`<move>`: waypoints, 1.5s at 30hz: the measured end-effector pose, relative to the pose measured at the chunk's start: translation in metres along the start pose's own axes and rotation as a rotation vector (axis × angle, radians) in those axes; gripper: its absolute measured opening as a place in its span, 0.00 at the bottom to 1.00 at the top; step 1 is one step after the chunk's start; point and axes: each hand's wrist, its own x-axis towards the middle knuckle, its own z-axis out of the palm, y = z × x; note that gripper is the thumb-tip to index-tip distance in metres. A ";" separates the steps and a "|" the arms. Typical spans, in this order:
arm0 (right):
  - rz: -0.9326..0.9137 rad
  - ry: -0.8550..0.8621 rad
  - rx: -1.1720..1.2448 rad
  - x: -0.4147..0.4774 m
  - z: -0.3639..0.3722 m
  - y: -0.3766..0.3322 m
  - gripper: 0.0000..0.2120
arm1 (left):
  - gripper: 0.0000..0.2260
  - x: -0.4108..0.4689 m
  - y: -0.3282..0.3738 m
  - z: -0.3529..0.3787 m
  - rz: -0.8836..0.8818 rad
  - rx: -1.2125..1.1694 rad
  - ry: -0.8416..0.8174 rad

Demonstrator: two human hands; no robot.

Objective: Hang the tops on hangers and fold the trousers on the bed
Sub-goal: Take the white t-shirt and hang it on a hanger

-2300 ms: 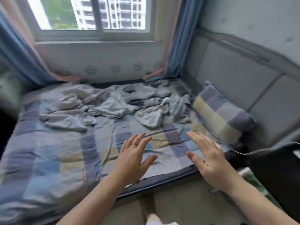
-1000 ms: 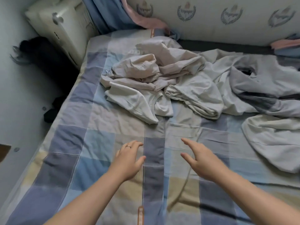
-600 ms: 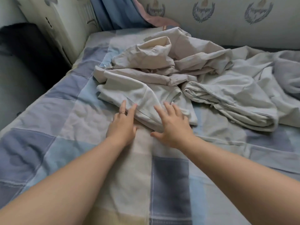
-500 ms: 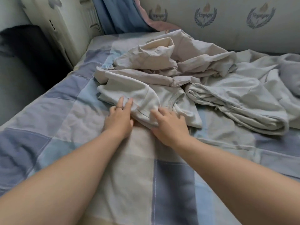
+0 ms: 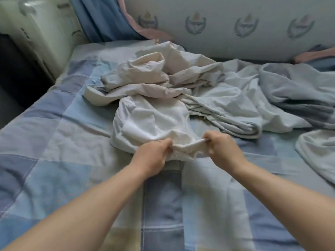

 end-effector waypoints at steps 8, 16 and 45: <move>0.456 0.029 0.095 -0.138 -0.135 -0.017 0.17 | 0.04 -0.073 0.171 -0.060 -0.207 -0.408 -0.270; 0.730 0.053 0.438 -0.284 -0.281 -0.131 0.31 | 0.10 -0.112 0.318 -0.213 -0.476 -0.754 -0.226; 0.980 0.382 1.156 -0.296 -0.554 -0.150 0.09 | 0.43 -0.170 0.485 -0.352 -0.271 -0.675 -0.453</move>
